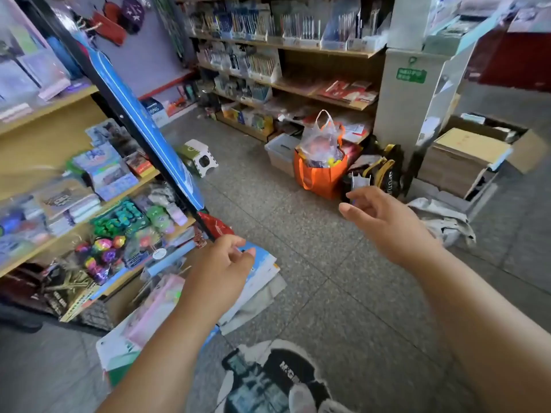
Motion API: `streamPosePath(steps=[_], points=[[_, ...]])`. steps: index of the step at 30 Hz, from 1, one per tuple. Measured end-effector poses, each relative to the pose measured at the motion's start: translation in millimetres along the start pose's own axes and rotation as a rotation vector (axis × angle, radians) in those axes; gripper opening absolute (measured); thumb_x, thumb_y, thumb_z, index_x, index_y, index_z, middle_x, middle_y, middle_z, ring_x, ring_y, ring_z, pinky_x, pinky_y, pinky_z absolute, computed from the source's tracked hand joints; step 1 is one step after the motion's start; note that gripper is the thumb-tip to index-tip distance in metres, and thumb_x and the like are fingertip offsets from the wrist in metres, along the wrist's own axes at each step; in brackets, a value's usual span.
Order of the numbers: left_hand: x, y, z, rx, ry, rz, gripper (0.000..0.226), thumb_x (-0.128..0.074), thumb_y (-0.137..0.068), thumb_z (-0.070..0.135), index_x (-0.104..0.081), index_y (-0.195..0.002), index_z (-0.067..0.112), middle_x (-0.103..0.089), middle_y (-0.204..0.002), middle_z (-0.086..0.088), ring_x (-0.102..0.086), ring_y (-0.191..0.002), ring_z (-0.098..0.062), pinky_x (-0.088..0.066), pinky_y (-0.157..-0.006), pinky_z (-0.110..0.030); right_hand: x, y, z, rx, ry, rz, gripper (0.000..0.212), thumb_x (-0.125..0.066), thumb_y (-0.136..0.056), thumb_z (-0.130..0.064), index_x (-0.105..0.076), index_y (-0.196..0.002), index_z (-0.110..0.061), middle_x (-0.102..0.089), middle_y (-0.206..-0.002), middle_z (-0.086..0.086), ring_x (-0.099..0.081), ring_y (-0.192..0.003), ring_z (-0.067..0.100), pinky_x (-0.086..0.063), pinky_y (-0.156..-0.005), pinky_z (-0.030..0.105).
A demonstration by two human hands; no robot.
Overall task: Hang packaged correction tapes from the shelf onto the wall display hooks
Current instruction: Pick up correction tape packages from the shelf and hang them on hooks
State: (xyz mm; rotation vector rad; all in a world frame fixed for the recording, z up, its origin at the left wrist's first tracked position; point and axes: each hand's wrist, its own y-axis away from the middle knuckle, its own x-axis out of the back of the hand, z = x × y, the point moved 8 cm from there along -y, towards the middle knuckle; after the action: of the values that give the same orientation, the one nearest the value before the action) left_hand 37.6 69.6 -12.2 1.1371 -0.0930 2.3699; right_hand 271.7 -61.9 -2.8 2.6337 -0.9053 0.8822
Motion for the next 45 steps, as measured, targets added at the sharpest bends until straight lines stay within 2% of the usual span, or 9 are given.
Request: streamPosePath(steps=[7, 11, 15, 20, 27, 30, 34, 38, 45], points=[[-20, -82, 4, -0.03, -0.133, -0.002, 0.036, -0.051, -0.095, 0.042, -0.053, -0.127, 0.025, -0.064, -0.1, 0.011, -0.061, -0.094, -0.016, -0.049, -0.086, -0.038, -13, -78, 6, 0.076, 0.198, 0.005, 0.053, -0.042, -0.091, -0.056, -0.049, -0.133, -0.027, -0.053, -0.114, -0.007, -0.049, -0.103, 0.009, -0.037, -0.083, 0.026], [-11, -139, 5, -0.036, -0.192, 0.033, 0.036, -0.05, -0.095, 0.044, -0.052, -0.126, 0.026, -0.065, -0.104, 0.008, -0.061, -0.094, -0.017, -0.046, -0.078, -0.033, -20, -143, -12, 0.126, 0.236, 0.012, 0.055, -0.039, -0.089, -0.06, -0.05, -0.132, -0.028, -0.056, -0.125, -0.002, -0.051, -0.113, 0.017, -0.041, -0.091, 0.032], [11, -200, 10, -0.021, -0.208, 0.061, 0.031, -0.051, -0.094, 0.045, -0.057, -0.117, 0.025, -0.065, -0.098, 0.009, -0.059, -0.089, -0.016, -0.042, -0.073, -0.03, -31, -210, -35, 0.138, 0.284, -0.03, 0.053, -0.038, -0.09, -0.062, -0.049, -0.129, -0.029, -0.06, -0.114, -0.003, -0.056, -0.101, 0.017, -0.045, -0.082, 0.034], [38, -285, 19, 0.047, -0.064, 0.084, 0.026, -0.056, -0.092, 0.042, -0.062, -0.109, 0.023, -0.068, -0.098, 0.002, -0.063, -0.096, -0.02, -0.047, -0.082, -0.033, -33, -297, -63, 0.151, 0.268, -0.052, 0.048, -0.038, -0.092, -0.059, -0.051, -0.125, -0.027, -0.061, -0.106, -0.002, -0.058, -0.092, 0.017, -0.047, -0.075, 0.033], [47, -400, 31, 0.095, -0.066, 0.142, 0.025, -0.055, -0.092, 0.045, -0.063, -0.105, 0.025, -0.068, -0.09, 0.004, -0.064, -0.092, -0.021, -0.049, -0.084, -0.035, -50, -427, -77, 0.195, 0.211, -0.076, 0.053, -0.039, -0.093, -0.057, -0.051, -0.129, -0.02, -0.065, -0.109, 0.001, -0.061, -0.093, 0.018, -0.048, -0.076, 0.031], [45, -451, 38, 0.135, -0.09, 0.18, 0.028, -0.055, -0.092, 0.046, -0.064, -0.108, 0.025, -0.068, -0.095, 0.005, -0.062, -0.092, -0.018, -0.047, -0.082, -0.032, -58, -488, -74, 0.217, 0.215, -0.112, 0.051, -0.04, -0.093, -0.056, -0.053, -0.127, -0.02, -0.065, -0.11, 0.003, -0.061, -0.1, 0.02, -0.047, -0.081, 0.033], [43, -519, 56, 0.215, -0.09, 0.222, 0.029, -0.053, -0.093, 0.047, -0.063, -0.11, 0.025, -0.066, -0.101, 0.006, -0.06, -0.095, -0.018, -0.047, -0.085, -0.032, -55, -578, -71, 0.243, 0.159, -0.145, 0.044, -0.042, -0.093, -0.053, -0.055, -0.121, -0.021, -0.065, -0.106, 0.002, -0.058, -0.095, 0.017, -0.043, -0.077, 0.029], [46, -579, 75, 0.26, -0.074, 0.253, 0.028, -0.051, -0.094, 0.045, -0.062, -0.111, 0.025, -0.066, -0.105, 0.005, -0.059, -0.091, -0.017, -0.042, -0.076, -0.03, -58, -665, -82, 0.275, 0.13, -0.179, 0.037, -0.045, -0.095, -0.046, -0.059, -0.115, -0.018, -0.061, -0.1, 0.002, -0.056, -0.094, 0.019, -0.04, -0.077, 0.029], [63, -672, 70, 0.34, -0.024, 0.266, 0.032, -0.051, -0.096, 0.043, -0.059, -0.119, 0.022, -0.064, -0.107, 0.001, -0.058, -0.093, -0.018, -0.044, -0.08, -0.031, -111, -779, -106, 0.343, 0.09, -0.283, 0.036, -0.044, -0.094, -0.05, -0.062, -0.107, -0.021, -0.064, -0.096, 0.001, -0.058, -0.092, 0.018, -0.036, -0.073, 0.027]])
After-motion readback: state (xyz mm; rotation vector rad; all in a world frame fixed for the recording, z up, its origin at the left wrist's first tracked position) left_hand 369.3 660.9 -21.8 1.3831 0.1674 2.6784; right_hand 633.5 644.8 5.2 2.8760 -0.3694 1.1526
